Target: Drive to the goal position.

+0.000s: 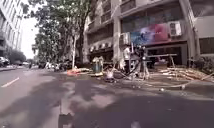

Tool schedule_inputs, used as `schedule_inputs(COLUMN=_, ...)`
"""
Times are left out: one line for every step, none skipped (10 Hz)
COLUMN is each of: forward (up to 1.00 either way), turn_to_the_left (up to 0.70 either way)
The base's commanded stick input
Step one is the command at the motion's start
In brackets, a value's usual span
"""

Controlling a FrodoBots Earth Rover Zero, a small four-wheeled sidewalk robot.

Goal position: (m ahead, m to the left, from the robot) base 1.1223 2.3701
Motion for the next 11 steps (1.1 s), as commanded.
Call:
schedule_inputs(forward=0.00, turn_to_the_left=-0.70)
schedule_inputs(forward=0.00, turn_to_the_left=-0.70)
schedule_inputs(forward=0.00, turn_to_the_left=-0.70)
schedule_inputs(forward=0.00, turn_to_the_left=-0.70)
schedule_inputs(forward=0.00, turn_to_the_left=-0.70)
schedule_inputs(forward=0.00, turn_to_the_left=-0.70)
schedule_inputs(forward=0.00, turn_to_the_left=-0.70)
schedule_inputs(forward=0.00, turn_to_the_left=-0.70)
schedule_inputs(forward=0.00, turn_to_the_left=-0.70)
schedule_inputs(forward=0.00, turn_to_the_left=-0.70)
schedule_inputs(forward=0.00, turn_to_the_left=-0.70)
